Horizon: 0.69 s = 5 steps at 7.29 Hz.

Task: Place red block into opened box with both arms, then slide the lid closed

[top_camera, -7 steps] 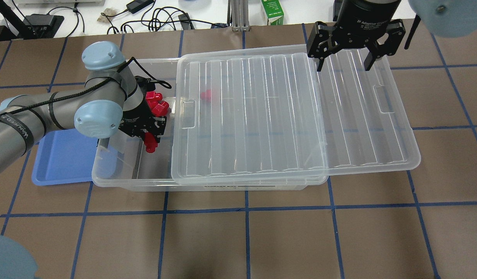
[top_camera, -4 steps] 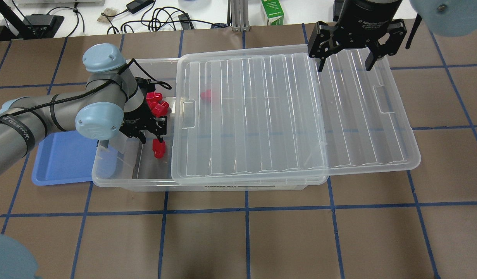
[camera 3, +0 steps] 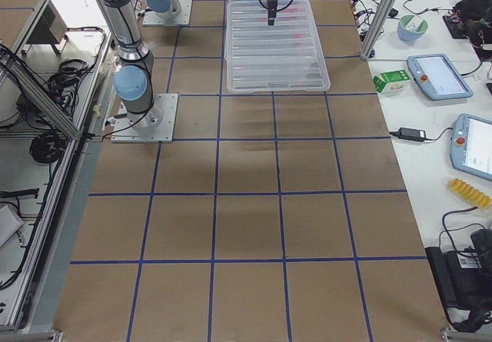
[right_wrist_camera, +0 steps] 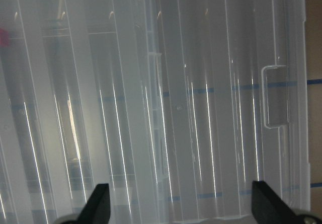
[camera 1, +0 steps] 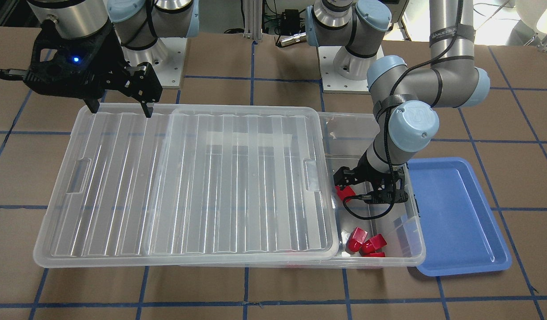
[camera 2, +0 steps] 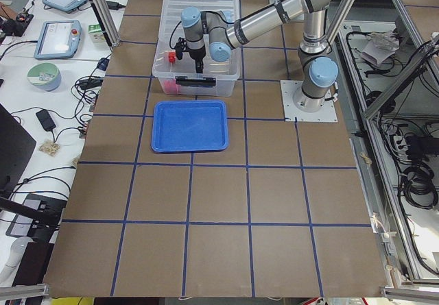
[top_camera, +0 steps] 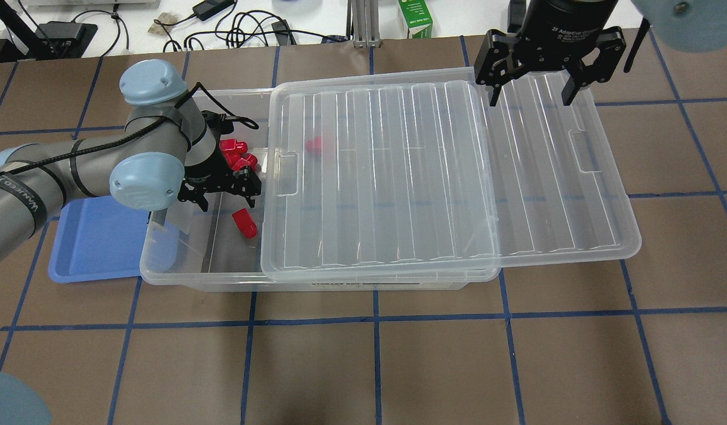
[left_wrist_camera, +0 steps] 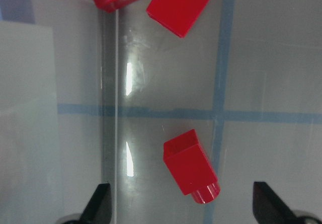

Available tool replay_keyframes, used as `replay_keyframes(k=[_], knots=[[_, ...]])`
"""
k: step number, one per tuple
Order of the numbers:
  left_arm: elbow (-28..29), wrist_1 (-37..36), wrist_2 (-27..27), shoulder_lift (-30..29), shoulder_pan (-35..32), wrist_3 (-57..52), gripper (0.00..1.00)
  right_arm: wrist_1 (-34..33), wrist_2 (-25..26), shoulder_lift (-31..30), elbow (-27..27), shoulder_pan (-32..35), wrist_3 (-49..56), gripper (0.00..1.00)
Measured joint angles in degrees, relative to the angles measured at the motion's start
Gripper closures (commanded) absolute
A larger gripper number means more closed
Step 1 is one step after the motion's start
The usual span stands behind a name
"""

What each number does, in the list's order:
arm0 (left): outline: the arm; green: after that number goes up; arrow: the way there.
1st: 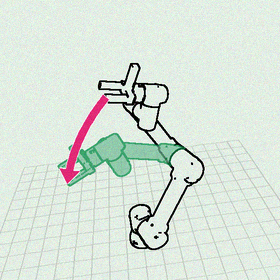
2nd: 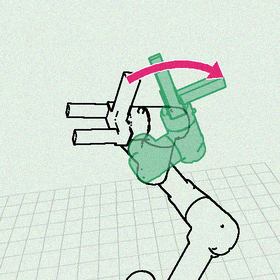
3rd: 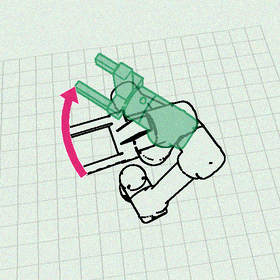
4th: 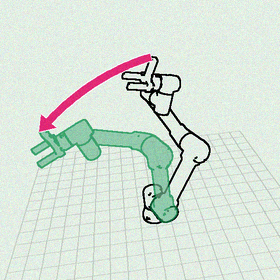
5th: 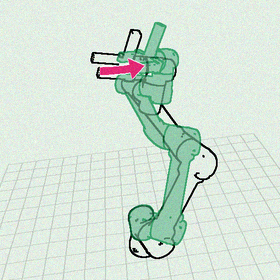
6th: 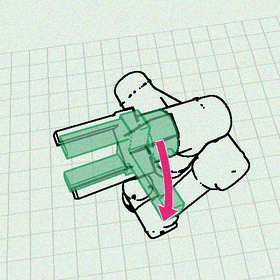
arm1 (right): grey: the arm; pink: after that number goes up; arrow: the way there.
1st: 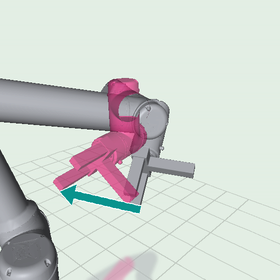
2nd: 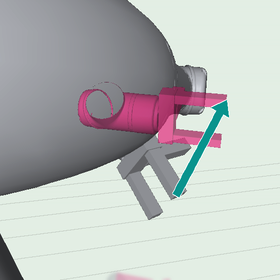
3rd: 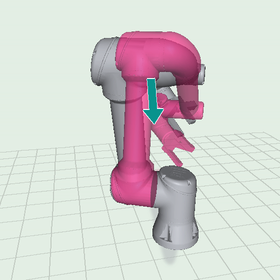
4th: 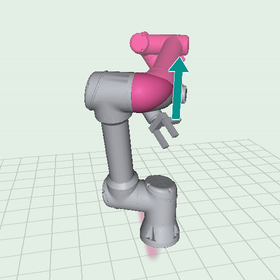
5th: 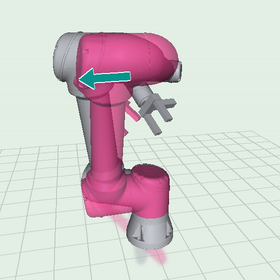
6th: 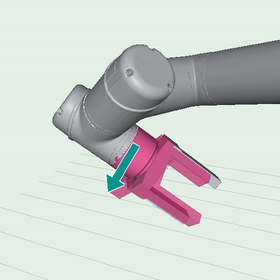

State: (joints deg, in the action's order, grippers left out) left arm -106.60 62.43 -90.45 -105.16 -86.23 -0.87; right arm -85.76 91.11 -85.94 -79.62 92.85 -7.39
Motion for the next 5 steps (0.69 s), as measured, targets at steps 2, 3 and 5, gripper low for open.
replay_keyframes(k=[2,3,5], knots=[[3.34,4.41,-0.42,2.29,0.11,-0.17,0.0,0.14,-0.09,-0.29,0.25,-4.26,2.21,0.0],[6.11,8.76,-0.54,3.42,0.07,-0.25,0.0,0.36,-0.27,-0.36,0.27,-6.68,5.21,0.0],[11.79,16.41,-0.35,6.08,-0.17,-0.39,0.0,0.43,-0.2,-0.33,0.01,-10.86,12.32,0.0]])
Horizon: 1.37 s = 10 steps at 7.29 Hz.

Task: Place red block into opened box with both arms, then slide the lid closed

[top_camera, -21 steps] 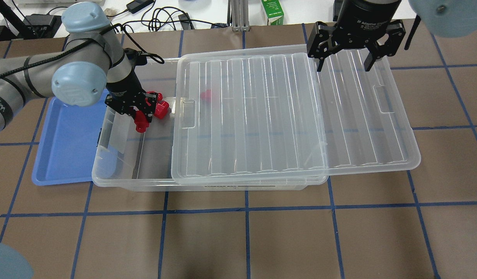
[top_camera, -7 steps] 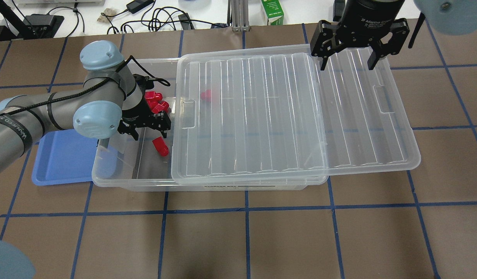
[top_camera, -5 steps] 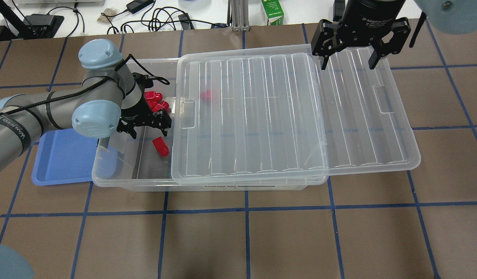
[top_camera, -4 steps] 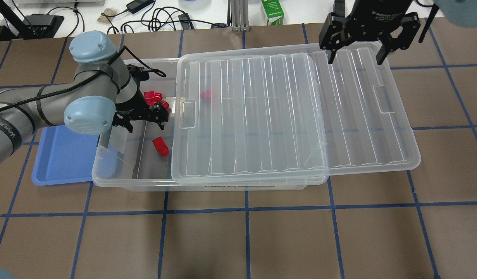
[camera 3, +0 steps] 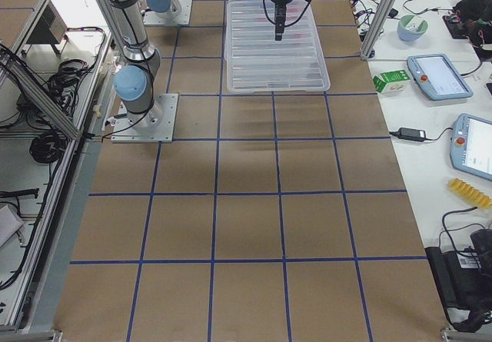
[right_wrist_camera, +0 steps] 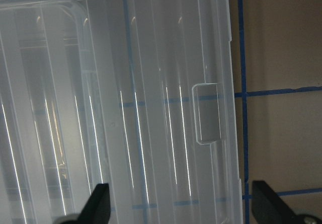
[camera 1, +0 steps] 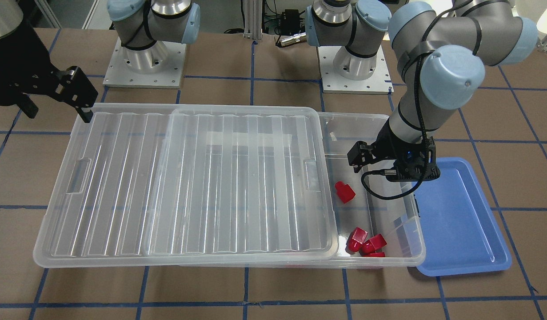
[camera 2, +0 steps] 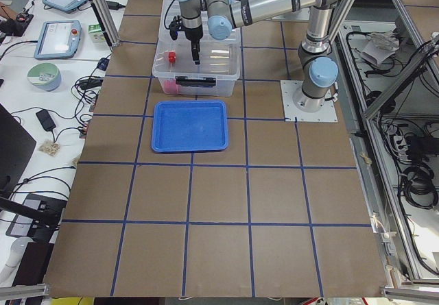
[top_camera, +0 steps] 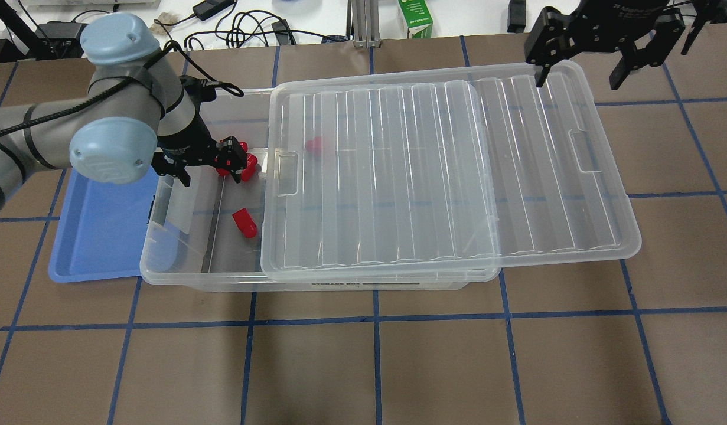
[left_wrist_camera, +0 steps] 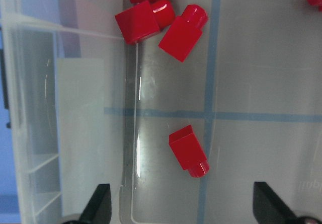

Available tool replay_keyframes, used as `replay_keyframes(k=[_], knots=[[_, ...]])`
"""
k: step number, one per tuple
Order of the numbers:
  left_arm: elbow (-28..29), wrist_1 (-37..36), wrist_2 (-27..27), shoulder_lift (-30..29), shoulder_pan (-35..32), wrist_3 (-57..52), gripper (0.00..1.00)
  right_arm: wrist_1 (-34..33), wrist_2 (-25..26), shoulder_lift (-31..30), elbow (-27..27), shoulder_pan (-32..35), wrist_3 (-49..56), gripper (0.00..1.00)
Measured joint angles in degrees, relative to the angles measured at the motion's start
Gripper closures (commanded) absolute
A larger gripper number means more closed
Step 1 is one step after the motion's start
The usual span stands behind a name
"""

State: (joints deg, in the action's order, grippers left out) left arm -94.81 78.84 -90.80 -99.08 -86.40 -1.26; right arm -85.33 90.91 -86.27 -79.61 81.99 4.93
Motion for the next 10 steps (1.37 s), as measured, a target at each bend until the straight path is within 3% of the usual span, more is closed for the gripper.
replay_keyframes(k=[2,4,6,10], knots=[[4.26,5.7,0.2,4.4,-0.12,-0.29,0.0,-0.95,0.24,0.48,-2.59,-8.08,12.72,0.0],[5.17,8.93,0.11,7.82,-0.22,-0.39,0.0,-10.0,0.63,1.22,-11.2,-13.96,18.23,0.0],[4.6,10.37,-0.13,8.88,-0.26,-0.59,0.0,-20.42,1.19,2.3,-19.65,-15.28,19.57,0.0],[4.89,10.35,-0.22,7.58,-0.72,-2.28,0.0,-23.53,0.63,4.9,-22.46,-14.8,18.42,0.0]])
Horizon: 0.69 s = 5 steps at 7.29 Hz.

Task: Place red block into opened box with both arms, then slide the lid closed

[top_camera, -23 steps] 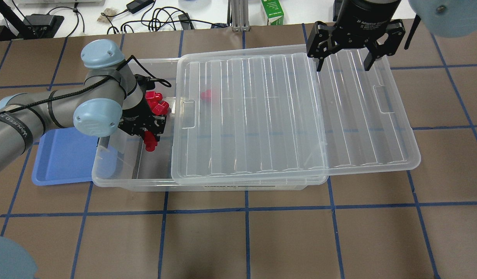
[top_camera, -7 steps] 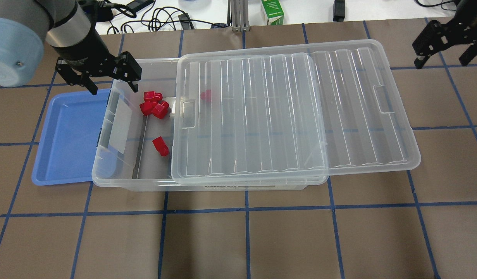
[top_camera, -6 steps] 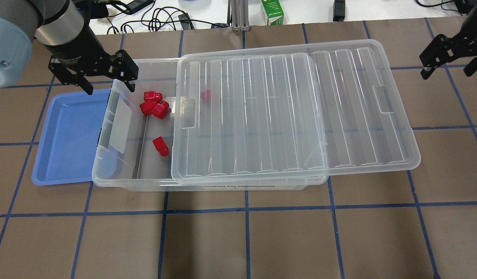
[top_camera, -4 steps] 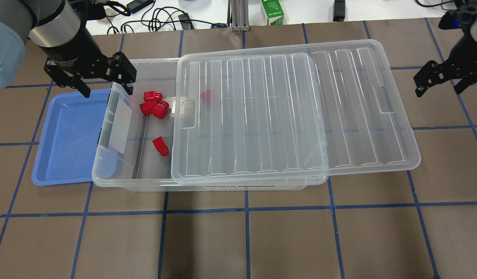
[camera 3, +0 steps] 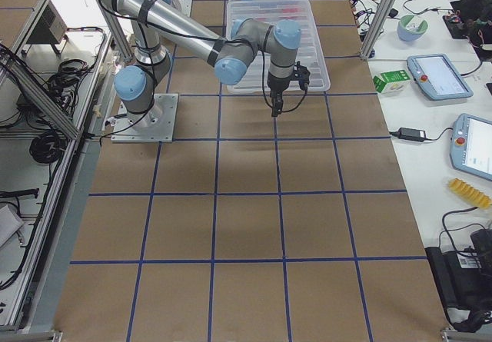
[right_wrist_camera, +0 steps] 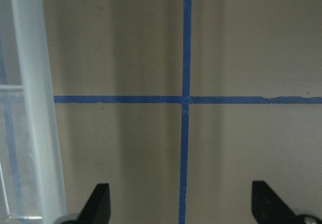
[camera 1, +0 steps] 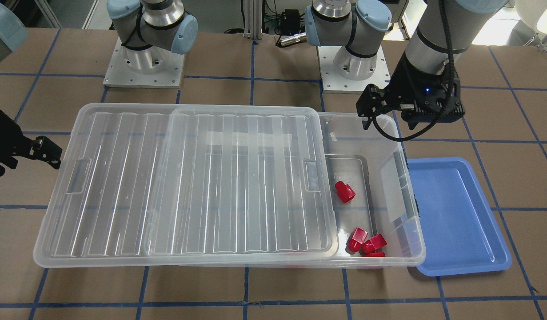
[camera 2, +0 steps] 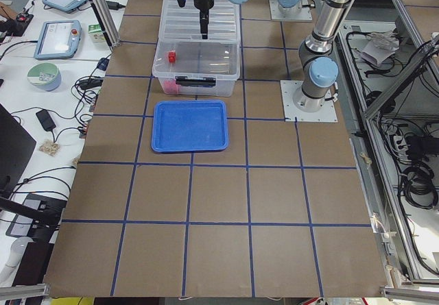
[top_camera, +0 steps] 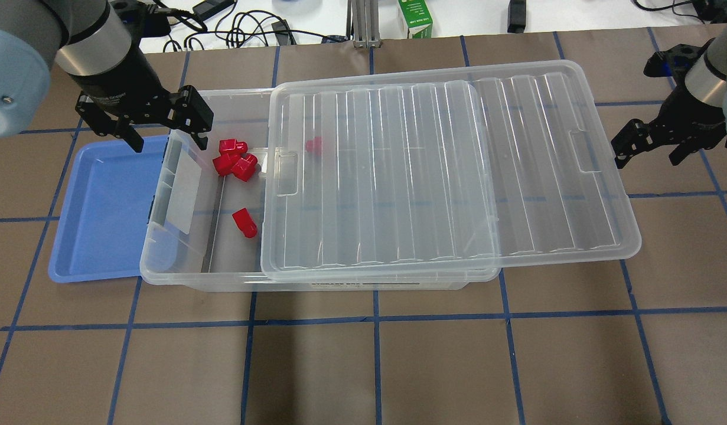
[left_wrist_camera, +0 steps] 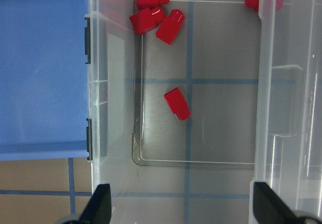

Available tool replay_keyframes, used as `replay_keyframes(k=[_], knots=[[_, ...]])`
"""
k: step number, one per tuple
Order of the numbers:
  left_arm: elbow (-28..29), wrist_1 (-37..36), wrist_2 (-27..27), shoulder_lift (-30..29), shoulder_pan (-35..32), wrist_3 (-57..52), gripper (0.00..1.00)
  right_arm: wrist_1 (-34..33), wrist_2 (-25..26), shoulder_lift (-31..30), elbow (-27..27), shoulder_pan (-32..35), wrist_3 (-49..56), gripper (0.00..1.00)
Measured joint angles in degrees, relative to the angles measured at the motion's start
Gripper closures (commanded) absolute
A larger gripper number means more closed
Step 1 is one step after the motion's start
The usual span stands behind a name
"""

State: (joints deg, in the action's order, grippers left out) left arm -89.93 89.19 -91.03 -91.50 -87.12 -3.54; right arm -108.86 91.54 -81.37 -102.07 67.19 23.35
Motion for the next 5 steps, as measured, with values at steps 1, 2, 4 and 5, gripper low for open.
replay_keyframes(k=[1,2,4,5], knots=[[0.09,0.16,-0.02,-0.01,-0.07,-0.69,0.0,0.0,-0.65,0.08,-0.06,0.92,-1.1,0.0],[0.14,0.18,-0.01,0.0,-0.11,-0.95,0.0,-0.02,-1.06,0.1,-0.06,2.64,-2.36,0.0],[0.17,0.0,0.05,0.2,-0.21,-0.79,0.0,-0.03,-1.25,0.12,-0.12,6.29,-5.9,0.0],[0.11,-0.02,0.04,0.33,-0.27,-0.6,0.0,-0.03,-1.52,0.08,-0.12,7.91,-7.71,0.0]])
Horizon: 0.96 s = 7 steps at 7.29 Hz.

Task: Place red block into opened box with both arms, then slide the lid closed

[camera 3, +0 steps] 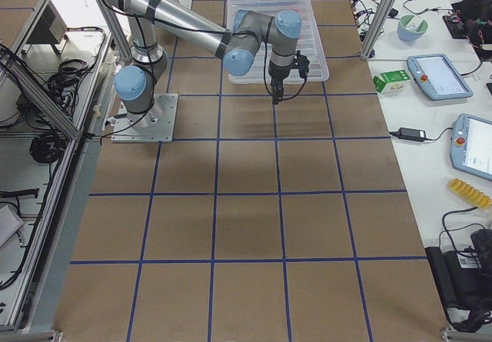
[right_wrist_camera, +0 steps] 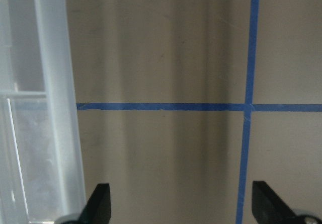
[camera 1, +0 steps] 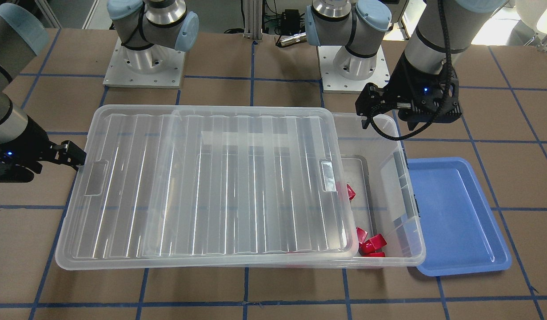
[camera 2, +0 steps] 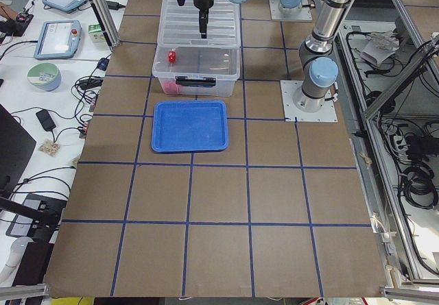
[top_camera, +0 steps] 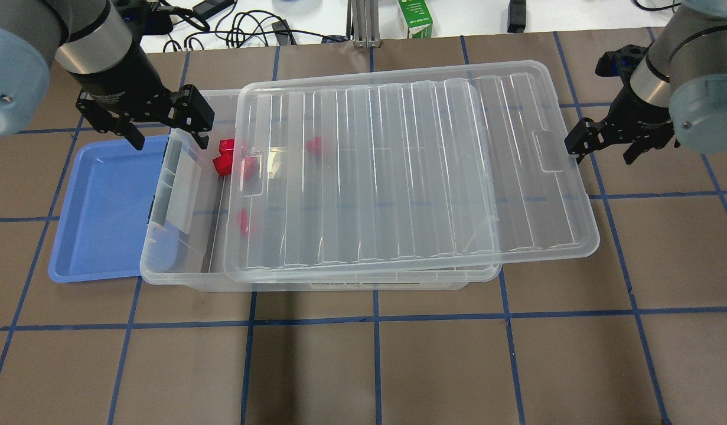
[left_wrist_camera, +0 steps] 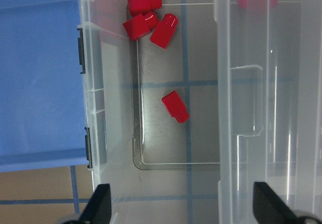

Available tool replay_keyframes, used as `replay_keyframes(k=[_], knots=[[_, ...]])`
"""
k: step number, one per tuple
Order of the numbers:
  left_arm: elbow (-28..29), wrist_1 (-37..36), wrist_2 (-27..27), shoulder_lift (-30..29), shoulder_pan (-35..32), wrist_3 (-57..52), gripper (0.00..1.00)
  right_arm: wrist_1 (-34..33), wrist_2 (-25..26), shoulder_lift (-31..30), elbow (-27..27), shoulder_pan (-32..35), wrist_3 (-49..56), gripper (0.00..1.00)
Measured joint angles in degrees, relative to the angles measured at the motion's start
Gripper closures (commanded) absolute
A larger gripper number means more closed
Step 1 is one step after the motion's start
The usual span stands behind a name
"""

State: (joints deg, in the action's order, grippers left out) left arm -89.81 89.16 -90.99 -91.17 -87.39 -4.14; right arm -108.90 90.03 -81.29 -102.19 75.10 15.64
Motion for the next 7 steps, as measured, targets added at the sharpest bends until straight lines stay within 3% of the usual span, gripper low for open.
replay_keyframes(k=[5,7], knots=[[-0.53,-0.1,-0.06,0.13,-0.06,0.19,0.0,-0.28,-0.82,-0.23,0.73,8.33,-10.4,0.0],[-0.77,-0.13,-0.07,0.26,-0.06,0.19,0.0,0.41,-0.19,-0.35,3.59,8.93,-10.31,0.0]])
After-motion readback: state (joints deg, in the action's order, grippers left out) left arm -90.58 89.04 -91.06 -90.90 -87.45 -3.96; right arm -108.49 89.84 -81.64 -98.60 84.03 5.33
